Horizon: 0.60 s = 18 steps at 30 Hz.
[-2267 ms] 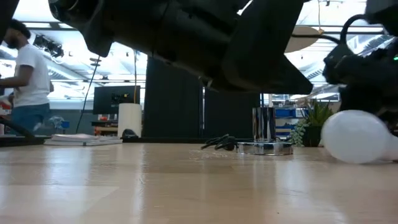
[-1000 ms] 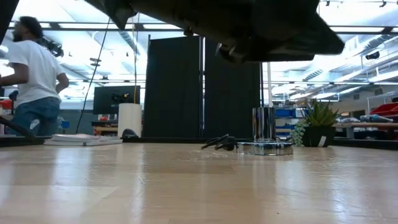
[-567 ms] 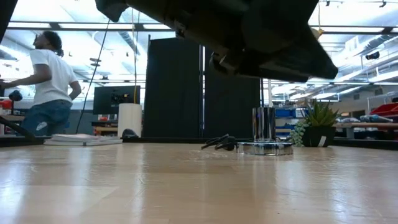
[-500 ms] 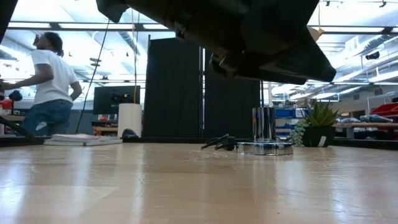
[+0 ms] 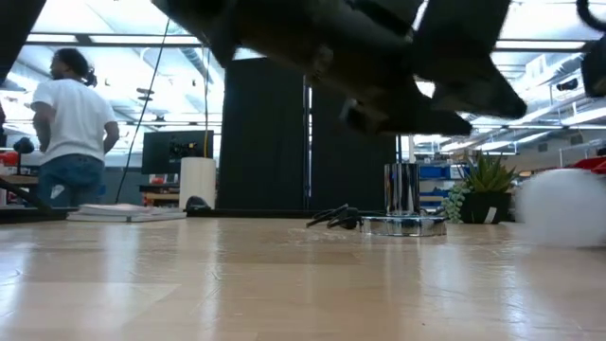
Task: Screw lightbulb
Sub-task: Insert the white lightbulb into the silver lamp
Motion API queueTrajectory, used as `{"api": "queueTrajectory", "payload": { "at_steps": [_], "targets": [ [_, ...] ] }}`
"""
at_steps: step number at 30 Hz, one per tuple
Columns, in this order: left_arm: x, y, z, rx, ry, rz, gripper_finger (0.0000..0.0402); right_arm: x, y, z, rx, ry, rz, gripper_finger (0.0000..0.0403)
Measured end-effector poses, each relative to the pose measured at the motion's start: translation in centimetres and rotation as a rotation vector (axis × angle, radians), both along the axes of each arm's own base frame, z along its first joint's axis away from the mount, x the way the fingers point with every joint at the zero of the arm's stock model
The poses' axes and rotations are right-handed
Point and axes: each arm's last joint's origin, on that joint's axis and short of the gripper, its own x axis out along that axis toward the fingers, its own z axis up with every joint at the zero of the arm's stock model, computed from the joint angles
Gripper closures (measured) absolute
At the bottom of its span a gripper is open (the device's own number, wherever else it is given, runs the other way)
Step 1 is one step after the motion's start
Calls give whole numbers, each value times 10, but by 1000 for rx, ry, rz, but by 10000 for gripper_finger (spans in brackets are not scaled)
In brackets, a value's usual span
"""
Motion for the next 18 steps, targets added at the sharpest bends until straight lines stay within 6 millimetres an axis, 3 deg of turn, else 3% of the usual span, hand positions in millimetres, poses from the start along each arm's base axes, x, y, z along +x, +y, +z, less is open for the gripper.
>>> {"api": "queueTrajectory", "payload": {
  "at_steps": [8, 18],
  "targets": [
    [18, 15, -10, 27, -49, 66, 124, -3, -12, 7, -30, 37, 13, 296],
    [28, 25, -6, 113, -50, 73, 124, -11, -42, 10, -242, 90, -194, 296]
  ]
}}
